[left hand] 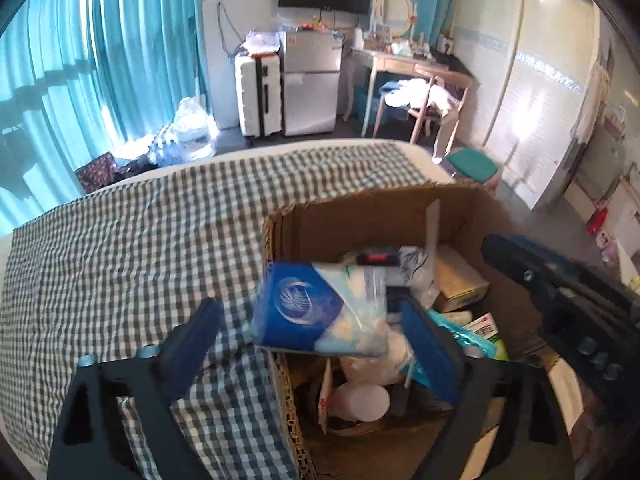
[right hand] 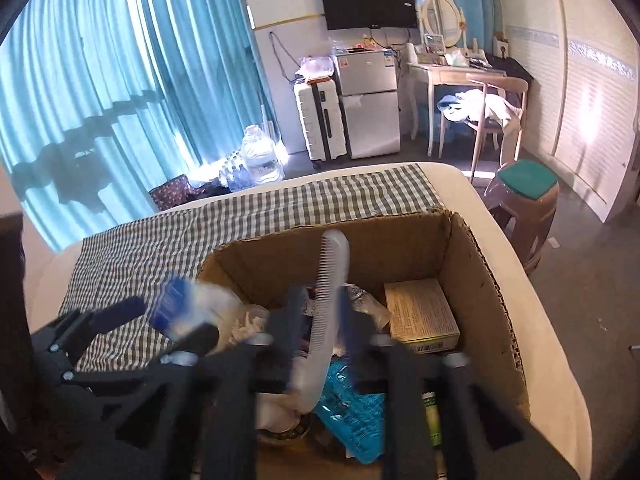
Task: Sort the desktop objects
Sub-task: 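Carry the tissue pack into the cardboard box and release it with the left tool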
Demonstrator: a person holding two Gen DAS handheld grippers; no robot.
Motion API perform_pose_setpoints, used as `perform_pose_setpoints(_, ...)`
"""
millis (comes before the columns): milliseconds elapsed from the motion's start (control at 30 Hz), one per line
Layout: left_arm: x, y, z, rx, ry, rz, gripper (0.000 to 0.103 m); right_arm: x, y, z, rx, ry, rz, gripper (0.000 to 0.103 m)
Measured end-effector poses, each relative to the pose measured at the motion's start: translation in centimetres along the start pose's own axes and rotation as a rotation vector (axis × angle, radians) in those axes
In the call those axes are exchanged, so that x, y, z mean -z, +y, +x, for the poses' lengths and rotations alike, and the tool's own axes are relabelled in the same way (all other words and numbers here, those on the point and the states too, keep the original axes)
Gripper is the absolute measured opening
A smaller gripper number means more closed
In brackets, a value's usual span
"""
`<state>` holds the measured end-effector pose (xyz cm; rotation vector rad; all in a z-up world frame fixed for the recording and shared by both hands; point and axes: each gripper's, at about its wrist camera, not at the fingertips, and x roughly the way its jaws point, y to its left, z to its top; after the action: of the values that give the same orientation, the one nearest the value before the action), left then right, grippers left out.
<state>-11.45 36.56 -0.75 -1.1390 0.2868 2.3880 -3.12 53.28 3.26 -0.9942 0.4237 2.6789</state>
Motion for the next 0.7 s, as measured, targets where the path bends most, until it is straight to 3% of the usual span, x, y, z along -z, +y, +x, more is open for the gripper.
perform_pose_setpoints(133, 0.4, 0.0, -0.3, -0.098, -0.015, 0.036, 0.1, 0.5, -0.6, -1.1, 0.021, -0.034, 0.024, 0.055)
perform_pose_setpoints(267, 0.2, 2.1, -4.0, -0.177, -0.102, -0.039, 0.101, 0.4, 0.2, -3.2, -0.027, -0.066, 0.032, 0.058)
perform_pose_setpoints(333, -0.1, 3.6, -6.5, -0.205, -0.154, -0.087, 0.103, -0.3, 0.9, -4.7, -0.021, -0.1, 0.011, 0.076)
perform_pose_setpoints(467, -0.4, 6.5, -12.1, -0.248, -0.273, -0.166, 0.103, -2.1, 3.7, -9.1, -0.077, -0.195, -0.039, 0.093)
perform_pose_setpoints(500, 0.0, 7.3, -13.2, -0.24, -0.302, -0.179, 0.103, -2.2, 4.5, -10.0, -0.098, -0.207, -0.049, 0.102)
perform_pose_setpoints(600, 2.5, 9.4, -14.6, -0.226, -0.343, -0.205, 0.103, -1.1, 6.4, -11.5, -0.115, -0.234, -0.075, 0.103)
perform_pose_setpoints(700, 6.4, 10.9, -14.2, -0.322, -0.313, -0.291, 0.103, 2.7, 7.8, -10.5, -0.081, -0.232, -0.082, 0.103)
